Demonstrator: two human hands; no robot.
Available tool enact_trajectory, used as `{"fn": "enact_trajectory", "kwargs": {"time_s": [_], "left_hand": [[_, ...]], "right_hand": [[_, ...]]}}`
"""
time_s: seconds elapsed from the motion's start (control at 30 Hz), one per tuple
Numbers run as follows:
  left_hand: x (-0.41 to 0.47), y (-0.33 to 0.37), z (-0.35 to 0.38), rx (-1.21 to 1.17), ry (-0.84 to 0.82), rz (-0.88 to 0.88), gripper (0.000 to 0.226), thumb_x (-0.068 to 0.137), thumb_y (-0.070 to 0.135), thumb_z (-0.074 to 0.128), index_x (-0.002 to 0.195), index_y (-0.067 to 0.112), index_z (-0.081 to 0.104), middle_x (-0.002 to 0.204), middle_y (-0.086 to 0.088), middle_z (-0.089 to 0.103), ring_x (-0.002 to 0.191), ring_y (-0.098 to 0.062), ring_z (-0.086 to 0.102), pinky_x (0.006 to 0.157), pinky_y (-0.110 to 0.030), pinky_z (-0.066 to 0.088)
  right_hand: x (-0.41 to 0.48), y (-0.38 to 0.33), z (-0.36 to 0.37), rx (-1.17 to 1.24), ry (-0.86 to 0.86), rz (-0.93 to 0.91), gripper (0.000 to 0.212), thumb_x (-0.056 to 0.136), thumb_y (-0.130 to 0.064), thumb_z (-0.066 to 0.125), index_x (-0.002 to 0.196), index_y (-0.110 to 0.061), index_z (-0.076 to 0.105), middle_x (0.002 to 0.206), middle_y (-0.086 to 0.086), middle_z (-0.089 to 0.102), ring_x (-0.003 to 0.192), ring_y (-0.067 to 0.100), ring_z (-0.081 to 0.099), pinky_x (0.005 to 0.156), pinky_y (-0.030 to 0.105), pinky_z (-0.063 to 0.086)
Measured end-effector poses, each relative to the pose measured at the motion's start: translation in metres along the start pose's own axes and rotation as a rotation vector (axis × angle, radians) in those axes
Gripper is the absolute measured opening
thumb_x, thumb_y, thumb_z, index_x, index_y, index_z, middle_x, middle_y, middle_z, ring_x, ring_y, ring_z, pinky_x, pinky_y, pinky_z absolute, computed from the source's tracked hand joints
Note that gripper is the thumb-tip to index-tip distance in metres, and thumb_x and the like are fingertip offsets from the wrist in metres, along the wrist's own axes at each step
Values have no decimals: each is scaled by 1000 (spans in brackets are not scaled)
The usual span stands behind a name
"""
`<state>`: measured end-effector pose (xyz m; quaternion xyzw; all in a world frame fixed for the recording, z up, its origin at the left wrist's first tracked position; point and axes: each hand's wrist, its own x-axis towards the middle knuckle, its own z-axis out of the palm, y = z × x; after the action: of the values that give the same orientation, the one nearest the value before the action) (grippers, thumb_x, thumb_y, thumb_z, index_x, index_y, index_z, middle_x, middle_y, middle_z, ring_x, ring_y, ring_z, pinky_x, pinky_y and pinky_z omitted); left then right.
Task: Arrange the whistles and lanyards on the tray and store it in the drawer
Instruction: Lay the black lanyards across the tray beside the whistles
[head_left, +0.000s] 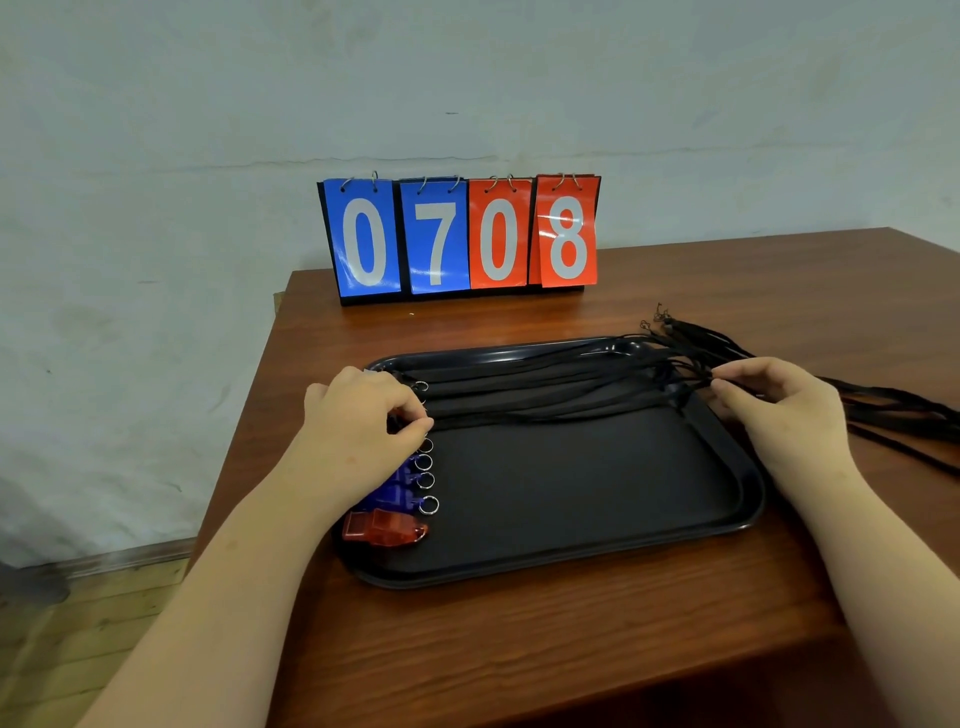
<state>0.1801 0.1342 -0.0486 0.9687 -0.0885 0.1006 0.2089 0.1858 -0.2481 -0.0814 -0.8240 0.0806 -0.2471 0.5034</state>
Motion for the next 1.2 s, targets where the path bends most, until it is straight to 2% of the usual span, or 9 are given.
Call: {"fn": "enact_trajectory", "kwargs": {"time_s": [0.13, 0.33, 0.53, 0.73, 0.8, 0.87, 1.0, 1.1, 1.2], "left_hand": [[0, -2, 0, 0, 10, 1, 21, 93, 41, 60, 74, 36, 66, 90, 20, 62, 104, -11, 50, 91, -40, 29], [-1, -1, 0, -12, 46, 23, 21, 93, 38, 60, 73, 34, 66, 90, 19, 62, 104, -11, 49, 90, -38, 28], [0, -1, 0, -13, 74, 29, 19, 93, 37, 59, 76, 35, 66, 90, 20, 62, 103, -10, 49, 90, -40, 28], [1, -1, -2, -33, 111, 40, 16, 94, 32, 60, 80, 37, 65, 98, 19, 63, 109, -13, 50, 88, -40, 26], [0, 1, -3, -42, 128, 48, 15, 94, 30, 61, 81, 37, 65, 99, 18, 63, 109, -14, 50, 88, -41, 27], [-1, 5, -5, -73, 159, 55, 13, 94, 28, 61, 87, 38, 66, 101, 16, 63, 110, -15, 51, 90, -44, 30], [-7, 17, -13, -147, 216, 80, 12, 93, 27, 61, 96, 38, 65, 103, 16, 62, 111, -15, 52, 98, -54, 39], [-7, 37, -21, -141, 188, 143, 12, 93, 29, 59, 100, 37, 64, 104, 18, 60, 110, -12, 51, 101, -54, 39], [1, 68, -24, -136, 117, 209, 14, 93, 30, 59, 104, 36, 64, 104, 19, 59, 106, -5, 50, 101, -51, 42]], "right_hand": [[0, -2, 1, -15, -3, 2, 14, 86, -10, 72, 89, -24, 73, 82, 0, 74, 79, 19, 72, 84, 40, 58], [-1, -5, 1, 5, 12, 23, 11, 86, -12, 73, 90, -22, 73, 86, 2, 73, 82, 19, 72, 78, 29, 55], [-1, -4, 1, 3, 35, 37, 10, 87, -18, 71, 88, -27, 72, 92, 1, 72, 87, 19, 70, 82, 33, 55], [-2, -7, 0, 6, 130, 47, 10, 92, -22, 64, 94, -28, 71, 102, -4, 70, 89, 8, 66, 75, 21, 50], [-2, -8, 0, -12, 173, 46, 12, 94, -20, 60, 99, -25, 70, 104, -4, 68, 87, 0, 63, 70, 12, 45], [-3, -8, -2, -49, 235, 31, 14, 96, -19, 57, 104, -21, 68, 104, -4, 65, 86, -1, 59, 67, 6, 39], [-6, -8, -6, -87, 352, 53, 18, 97, -17, 52, 108, -23, 64, 105, -3, 61, 87, 7, 57, 68, 13, 40], [-3, -4, -20, -156, 342, 76, 19, 97, -16, 51, 110, -24, 63, 101, -2, 60, 79, 7, 57, 65, 18, 42], [4, 3, -45, -310, 283, 56, 19, 97, -15, 53, 113, -21, 62, 101, -2, 59, 81, 11, 56, 71, 25, 44]]}}
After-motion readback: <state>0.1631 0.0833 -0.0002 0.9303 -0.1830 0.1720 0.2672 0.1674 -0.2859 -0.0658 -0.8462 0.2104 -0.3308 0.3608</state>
